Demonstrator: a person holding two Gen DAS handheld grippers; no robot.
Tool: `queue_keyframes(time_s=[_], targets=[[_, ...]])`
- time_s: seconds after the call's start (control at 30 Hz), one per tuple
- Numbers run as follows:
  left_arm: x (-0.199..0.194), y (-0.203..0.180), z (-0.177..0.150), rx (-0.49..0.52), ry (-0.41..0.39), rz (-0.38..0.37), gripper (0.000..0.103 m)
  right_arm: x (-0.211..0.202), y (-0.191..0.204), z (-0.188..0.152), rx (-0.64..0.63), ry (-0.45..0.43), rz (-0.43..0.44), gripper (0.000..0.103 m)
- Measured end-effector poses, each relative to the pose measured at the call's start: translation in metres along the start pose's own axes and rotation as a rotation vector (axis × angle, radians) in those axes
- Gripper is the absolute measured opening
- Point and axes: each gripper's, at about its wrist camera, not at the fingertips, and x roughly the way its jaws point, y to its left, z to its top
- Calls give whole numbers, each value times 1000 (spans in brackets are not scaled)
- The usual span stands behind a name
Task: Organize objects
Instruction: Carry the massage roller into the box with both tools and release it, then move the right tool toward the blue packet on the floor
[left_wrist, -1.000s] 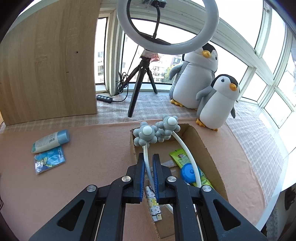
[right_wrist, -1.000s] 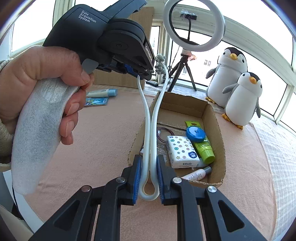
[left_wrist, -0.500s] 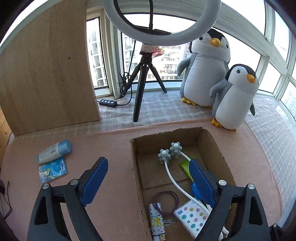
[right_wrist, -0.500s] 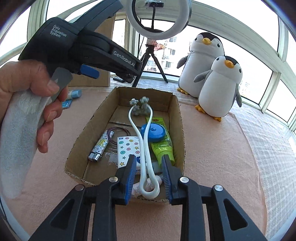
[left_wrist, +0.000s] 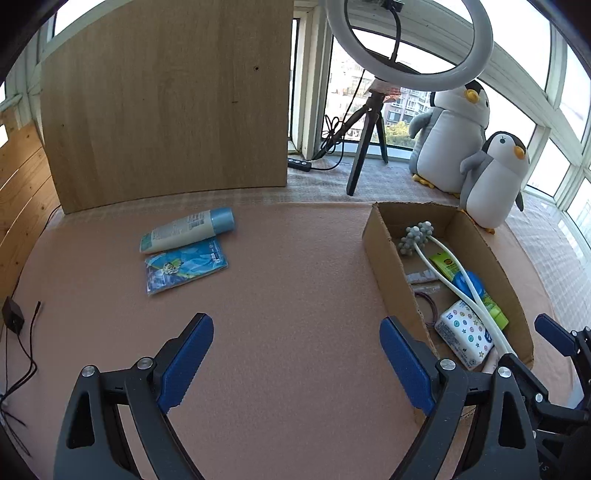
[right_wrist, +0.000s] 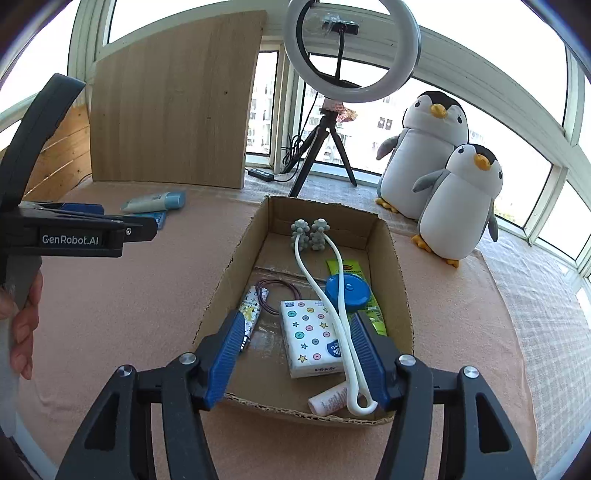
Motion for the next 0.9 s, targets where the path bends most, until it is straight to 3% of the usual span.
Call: queue_keyframes(time_s=[0.33,0.57,0.73,0.9], targets=[[-53,111,-45,-112,-29,28,94,8,94,15,-49,8,127,68],[-90,174,-84,-156,-18,31,94,72,162,21,-9,184,287,68],[-111,203,-107,-165,-26,36,94,132,189,52,-88,224,201,68],[-126,232,-119,-187,-42,68,94,194,184,91,-116,263,98,68]])
